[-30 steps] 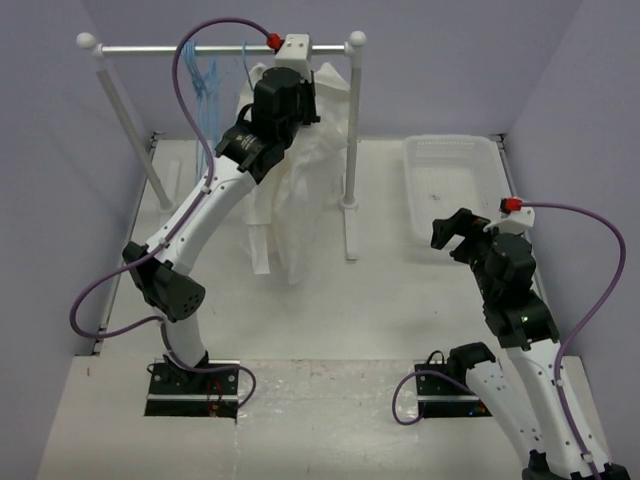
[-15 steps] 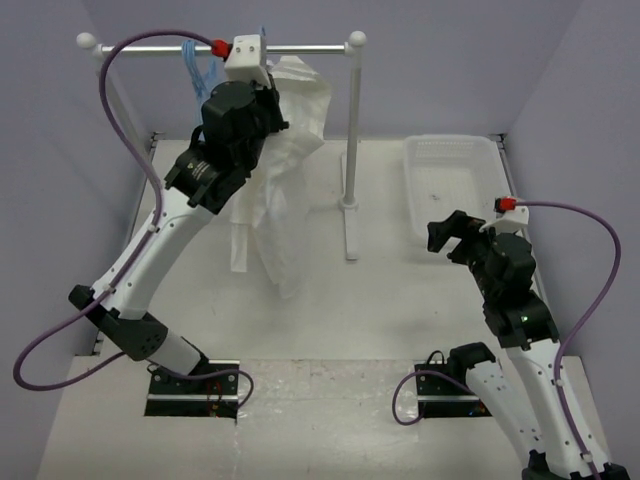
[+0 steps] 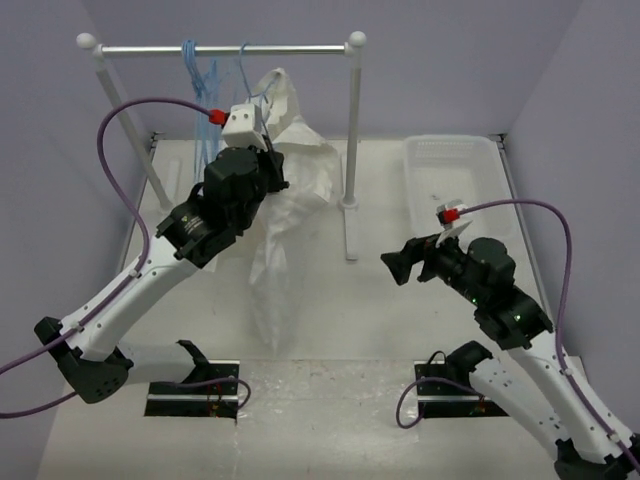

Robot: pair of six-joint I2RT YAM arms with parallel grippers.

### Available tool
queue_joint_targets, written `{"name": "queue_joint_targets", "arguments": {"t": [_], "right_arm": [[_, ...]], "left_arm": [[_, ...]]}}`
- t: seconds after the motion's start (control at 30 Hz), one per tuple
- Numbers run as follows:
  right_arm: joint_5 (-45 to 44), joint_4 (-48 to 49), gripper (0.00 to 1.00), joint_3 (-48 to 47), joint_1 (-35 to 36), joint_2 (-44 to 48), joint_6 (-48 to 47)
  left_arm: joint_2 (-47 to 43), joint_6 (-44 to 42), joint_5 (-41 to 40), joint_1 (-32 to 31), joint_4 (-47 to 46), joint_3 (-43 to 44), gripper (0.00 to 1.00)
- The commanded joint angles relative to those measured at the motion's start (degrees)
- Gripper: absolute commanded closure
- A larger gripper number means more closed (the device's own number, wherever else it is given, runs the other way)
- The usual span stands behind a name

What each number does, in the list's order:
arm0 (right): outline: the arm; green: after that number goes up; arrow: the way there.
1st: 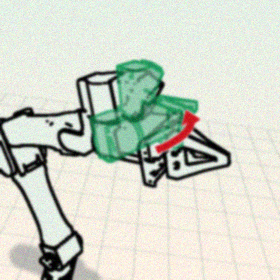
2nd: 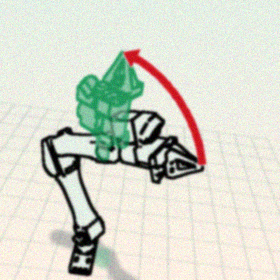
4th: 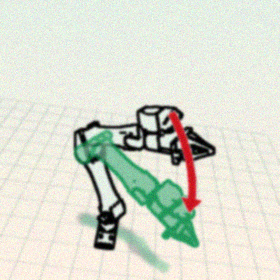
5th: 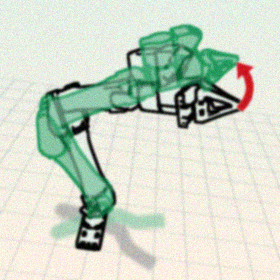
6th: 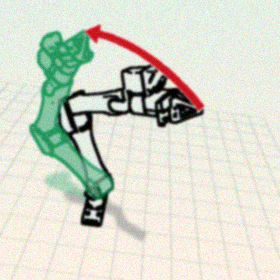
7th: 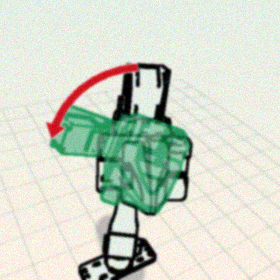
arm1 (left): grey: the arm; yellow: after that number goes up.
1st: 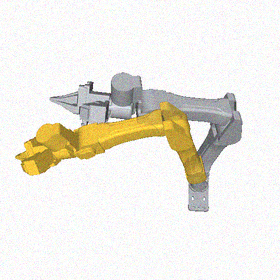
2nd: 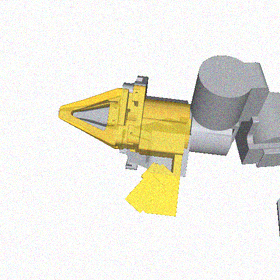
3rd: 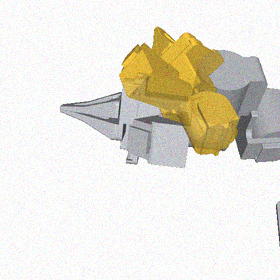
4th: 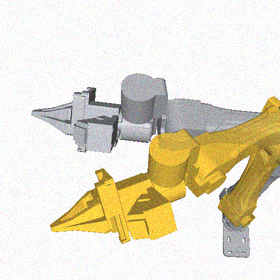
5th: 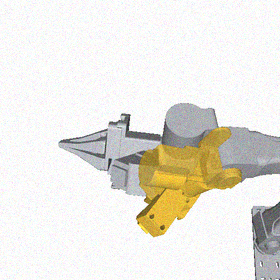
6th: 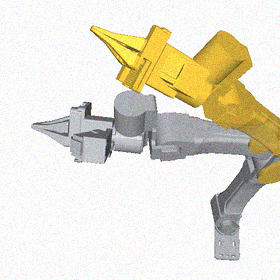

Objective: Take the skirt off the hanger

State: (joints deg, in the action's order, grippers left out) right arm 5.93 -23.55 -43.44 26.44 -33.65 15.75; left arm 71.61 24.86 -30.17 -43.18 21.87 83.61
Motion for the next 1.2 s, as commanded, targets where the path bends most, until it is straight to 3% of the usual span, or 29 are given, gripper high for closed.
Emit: {"name": "queue_joint_targets", "arguments": {"t": [0.0,0.17,0.37,0.53,0.83,0.9,0.93,0.97,1.0,1.17], "right_arm": [[2.06,1.13,0.01,-2.61,7.91,-2.82,-4.41],[-0.03,3.59,0.01,-4.46,21.60,-8.35,-3.45],[-5.56,4.04,0.01,-12.80,35.15,-13.19,-3.27],[-7.86,6.14,0.01,-14.65,38.95,-17.23,-1.78],[-21.22,8.78,0.01,-15.88,42.29,-27.87,1.04],[-22.62,10.53,0.11,-15.80,42.73,-29.36,1.47],[-24.37,11.24,0.48,-15.45,43.26,-30.15,1.65],[-25.17,13.16,0.69,-14.14,43.44,-30.25,2.35],[-25.97,13.96,0.98,-13.34,43.52,-29.99,2.97],[-26.24,15.99,1.00,-5.44,43.61,-24.28,6.91]], "left_arm": [[-2.18,6.77,-9.89,-2.87,-6.49,-1.08,1.00],[0.01,10.29,-20.78,-6.65,-6.31,-1.96,1.00],[4.84,13.28,-18.51,-7.44,-7.10,-0.21,1.00],[7.66,14.60,-22.12,-7.71,-7.10,1.98,1.00],[9.42,17.06,-21.94,-7.71,-6.40,4.54,1.00],[9.51,16.97,-22.30,-7.71,-6.40,4.80,1.00],[9.68,16.97,-22.38,-7.71,-6.57,4.80,1.00],[9.77,16.71,-22.73,-7.71,-6.57,4.80,1.00],[9.86,16.36,-23.08,-7.71,-6.84,4.80,1.00],[11.61,10.76,-26.08,-7.54,-8.86,6.64,1.00]]}}
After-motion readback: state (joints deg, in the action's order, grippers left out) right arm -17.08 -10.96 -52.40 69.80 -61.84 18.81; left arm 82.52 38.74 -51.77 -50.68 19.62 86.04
